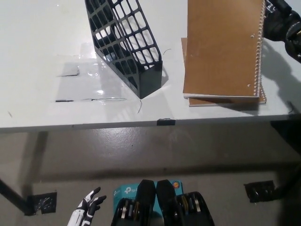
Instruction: Use the right hand to pick up a book from the book holder on the left side and put it on another book on the right side
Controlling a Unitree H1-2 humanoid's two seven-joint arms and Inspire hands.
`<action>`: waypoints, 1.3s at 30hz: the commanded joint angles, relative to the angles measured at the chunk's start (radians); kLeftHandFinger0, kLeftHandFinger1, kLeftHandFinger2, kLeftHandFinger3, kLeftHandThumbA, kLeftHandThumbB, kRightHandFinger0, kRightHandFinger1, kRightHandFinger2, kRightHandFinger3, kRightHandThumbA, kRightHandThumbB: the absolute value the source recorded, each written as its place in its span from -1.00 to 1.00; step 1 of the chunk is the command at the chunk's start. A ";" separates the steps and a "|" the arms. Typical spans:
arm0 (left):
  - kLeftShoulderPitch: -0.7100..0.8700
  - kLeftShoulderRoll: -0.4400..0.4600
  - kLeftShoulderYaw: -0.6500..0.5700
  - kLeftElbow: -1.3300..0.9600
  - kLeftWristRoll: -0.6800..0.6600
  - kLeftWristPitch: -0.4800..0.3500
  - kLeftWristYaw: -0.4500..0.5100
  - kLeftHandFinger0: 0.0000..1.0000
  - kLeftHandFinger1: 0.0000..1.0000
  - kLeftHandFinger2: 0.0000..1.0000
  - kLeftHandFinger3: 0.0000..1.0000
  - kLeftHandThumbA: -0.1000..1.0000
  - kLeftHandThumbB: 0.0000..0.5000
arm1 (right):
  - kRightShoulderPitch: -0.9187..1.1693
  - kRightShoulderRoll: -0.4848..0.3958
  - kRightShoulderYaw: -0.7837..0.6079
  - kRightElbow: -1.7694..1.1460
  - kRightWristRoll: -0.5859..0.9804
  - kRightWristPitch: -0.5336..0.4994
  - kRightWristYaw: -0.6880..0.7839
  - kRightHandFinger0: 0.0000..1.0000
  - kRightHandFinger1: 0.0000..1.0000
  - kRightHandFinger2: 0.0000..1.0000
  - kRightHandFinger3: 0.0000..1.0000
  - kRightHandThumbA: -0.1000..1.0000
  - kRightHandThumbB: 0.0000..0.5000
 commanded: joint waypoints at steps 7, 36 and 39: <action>-0.007 0.006 0.004 -0.019 -0.010 -0.032 0.011 0.75 0.72 0.63 0.83 0.99 -0.60 | -0.071 -0.060 0.076 0.036 -0.109 -0.072 0.127 -1.00 -0.77 0.40 1.00 -1.00 -0.79; -0.007 0.007 0.004 -0.033 -0.017 -0.016 0.005 0.59 0.64 0.60 0.83 0.96 -0.61 | -0.082 0.010 0.150 0.109 -0.260 -0.286 0.015 -1.00 -0.36 1.00 1.00 -1.00 -0.64; -0.005 0.005 0.006 -0.042 -0.025 -0.005 0.002 0.60 0.65 0.61 0.83 0.96 -0.59 | -0.103 0.020 0.096 0.113 -0.242 -0.325 -0.022 -1.00 -0.26 0.96 0.90 -1.00 -0.50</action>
